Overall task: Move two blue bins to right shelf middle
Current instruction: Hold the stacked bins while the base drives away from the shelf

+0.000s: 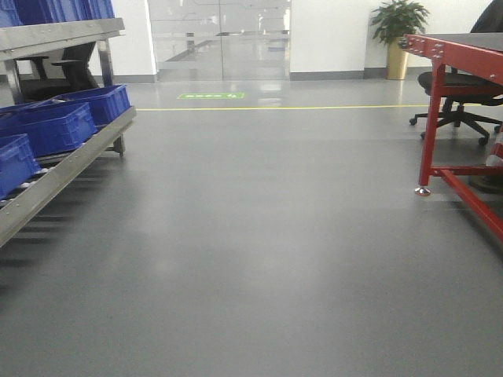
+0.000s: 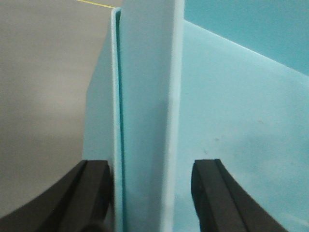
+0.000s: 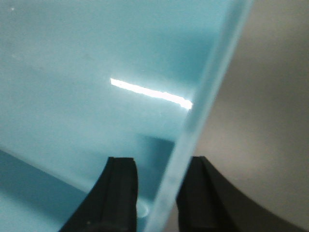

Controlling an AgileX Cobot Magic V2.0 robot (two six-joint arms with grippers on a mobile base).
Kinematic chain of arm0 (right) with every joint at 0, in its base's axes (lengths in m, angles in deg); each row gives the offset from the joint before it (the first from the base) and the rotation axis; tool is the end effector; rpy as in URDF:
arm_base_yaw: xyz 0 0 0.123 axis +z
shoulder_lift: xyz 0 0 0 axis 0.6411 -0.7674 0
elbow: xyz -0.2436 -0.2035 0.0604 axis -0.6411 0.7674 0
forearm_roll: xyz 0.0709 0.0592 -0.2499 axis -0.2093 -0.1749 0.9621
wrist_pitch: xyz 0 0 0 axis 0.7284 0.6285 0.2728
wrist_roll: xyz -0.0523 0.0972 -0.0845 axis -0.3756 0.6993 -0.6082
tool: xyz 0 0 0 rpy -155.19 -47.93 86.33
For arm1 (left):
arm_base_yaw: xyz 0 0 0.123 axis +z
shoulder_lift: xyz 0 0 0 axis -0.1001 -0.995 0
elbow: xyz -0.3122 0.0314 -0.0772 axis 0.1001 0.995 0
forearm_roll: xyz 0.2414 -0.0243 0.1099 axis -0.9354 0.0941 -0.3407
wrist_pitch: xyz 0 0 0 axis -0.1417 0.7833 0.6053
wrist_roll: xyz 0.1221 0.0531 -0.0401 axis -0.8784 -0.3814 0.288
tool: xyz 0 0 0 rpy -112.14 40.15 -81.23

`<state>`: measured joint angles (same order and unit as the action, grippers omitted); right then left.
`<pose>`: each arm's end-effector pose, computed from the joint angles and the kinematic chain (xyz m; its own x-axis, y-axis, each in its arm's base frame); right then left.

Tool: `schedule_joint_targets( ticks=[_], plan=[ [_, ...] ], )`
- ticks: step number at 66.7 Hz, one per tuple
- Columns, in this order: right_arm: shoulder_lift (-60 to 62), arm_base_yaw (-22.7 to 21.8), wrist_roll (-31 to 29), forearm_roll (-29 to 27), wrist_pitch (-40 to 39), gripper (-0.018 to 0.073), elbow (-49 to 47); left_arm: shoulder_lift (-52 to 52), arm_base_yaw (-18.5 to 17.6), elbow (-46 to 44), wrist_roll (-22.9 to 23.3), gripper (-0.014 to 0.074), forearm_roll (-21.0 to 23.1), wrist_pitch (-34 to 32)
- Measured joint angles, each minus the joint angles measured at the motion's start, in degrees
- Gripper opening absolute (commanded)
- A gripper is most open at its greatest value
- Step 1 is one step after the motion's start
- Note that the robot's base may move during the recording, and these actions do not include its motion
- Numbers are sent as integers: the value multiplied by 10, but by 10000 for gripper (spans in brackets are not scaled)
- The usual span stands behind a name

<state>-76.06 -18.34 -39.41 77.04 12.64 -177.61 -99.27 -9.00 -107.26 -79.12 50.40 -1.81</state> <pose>0.2874 0.1414 0.5062 -0.5999 -0.1108 -0.7923 -0.4337 0.8773 0.2057 0.3163 -0.1014 0.5487 -0.3595 -0.1731 -0.9169 0.2856 0.9151 -0.2847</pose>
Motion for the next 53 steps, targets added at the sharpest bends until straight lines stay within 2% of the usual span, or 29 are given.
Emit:
schedule_joint_targets(
  ticks=[53],
  plan=[
    [0, 0, 0, 0, 1, -153, 0, 0, 0, 0, 0, -111, 0, 0]
  ],
)
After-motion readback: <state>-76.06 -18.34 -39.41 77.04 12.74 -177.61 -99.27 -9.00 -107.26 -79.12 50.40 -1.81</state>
